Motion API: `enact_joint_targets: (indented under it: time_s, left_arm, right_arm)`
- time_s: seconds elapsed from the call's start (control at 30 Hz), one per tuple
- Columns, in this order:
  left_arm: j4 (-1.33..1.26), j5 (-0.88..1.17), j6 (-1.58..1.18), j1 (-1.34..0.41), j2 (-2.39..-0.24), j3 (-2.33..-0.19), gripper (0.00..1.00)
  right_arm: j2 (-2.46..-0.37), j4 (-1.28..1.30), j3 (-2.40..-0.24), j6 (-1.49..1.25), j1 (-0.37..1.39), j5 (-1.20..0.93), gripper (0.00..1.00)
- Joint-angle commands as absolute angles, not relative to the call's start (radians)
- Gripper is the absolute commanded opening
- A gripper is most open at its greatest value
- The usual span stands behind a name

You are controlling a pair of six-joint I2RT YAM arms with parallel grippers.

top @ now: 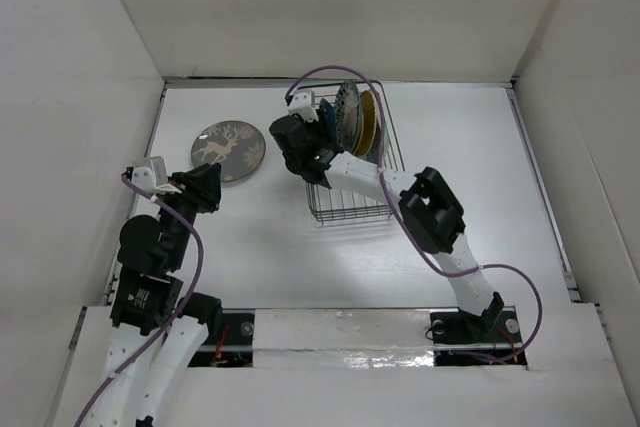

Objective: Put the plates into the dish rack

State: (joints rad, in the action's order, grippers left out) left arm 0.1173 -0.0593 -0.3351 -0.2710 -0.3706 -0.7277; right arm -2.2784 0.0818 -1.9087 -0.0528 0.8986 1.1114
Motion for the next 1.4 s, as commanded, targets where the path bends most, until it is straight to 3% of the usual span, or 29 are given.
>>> enact_joint_targets:
  time_s: [0.0,0.17,0.27,0.3,0.33,0.37,0.4,0.53,0.63,0.77,0.87,1.07,1.17,1.37]
  left_arm:
    - [0.081,-0.045,-0.354,-0.252,-0.411,-0.747,0.23]
    - [0.081,-0.008,-0.388,-0.238,-0.501,-0.759,0.23]
    - [0.081,-0.006,-0.414,-0.238,-0.563,-0.768,0.23]
    - [0.083,-0.006,-0.423,-0.238,-0.581,-0.770,0.22]
    - [0.081,0.024,-0.442,-0.238,-0.616,-0.772,0.21]
    - [0.081,0.034,-0.455,-0.238,-0.635,-0.773,0.19]
    - [0.081,0.040,-0.472,-0.238,-0.655,-0.773,0.16]
    - [0.049,0.029,-0.580,-0.238,-0.768,-0.759,0.00]
    - [0.006,-0.030,-0.644,-0.238,-0.824,-0.738,0.00]
    - [-0.072,-0.107,-0.741,-0.210,-0.862,-0.667,0.00]
    - [-0.113,-0.062,-0.798,-0.117,-0.925,-0.631,0.27]
    - [-0.242,0.072,-0.864,0.086,-1.069,-0.555,0.53]
    - [-0.267,0.077,-0.864,0.129,-1.152,-0.549,0.58]
    - [-0.353,0.117,-0.919,0.189,-1.314,-0.538,0.58]
  right_arm:
    - [-2.129,0.118,-1.876,-0.188,0.899,0.973,0.51]
    - [-1.944,0.069,-1.755,-0.238,0.890,0.778,0.60]
    - [-1.875,0.035,-1.666,-0.255,0.890,0.712,0.59]
    - [-1.827,0.013,-1.616,-0.261,0.890,0.694,0.54]
    - [-1.803,-0.004,-1.585,-0.265,0.890,0.657,0.42]
    - [-1.777,-0.035,-1.553,-0.278,0.890,0.632,0.07]
    - [-1.725,-0.078,-1.521,-0.282,0.890,0.608,0.00]
    - [-1.614,-0.170,-1.338,-0.294,0.917,0.508,0.00]
    - [-1.534,-0.228,-1.254,-0.333,0.927,0.476,0.00]
    - [-1.453,-0.278,-1.126,-0.368,0.927,0.425,0.07]
    - [-1.402,-0.290,-1.089,-0.365,0.927,0.400,0.18]
    - [-1.309,-0.307,-0.996,-0.365,0.927,0.357,0.36]
    - [-1.258,-0.311,-0.960,-0.364,0.927,0.333,0.38]
    - [-1.224,-0.324,-0.939,-0.368,0.927,0.319,0.39]
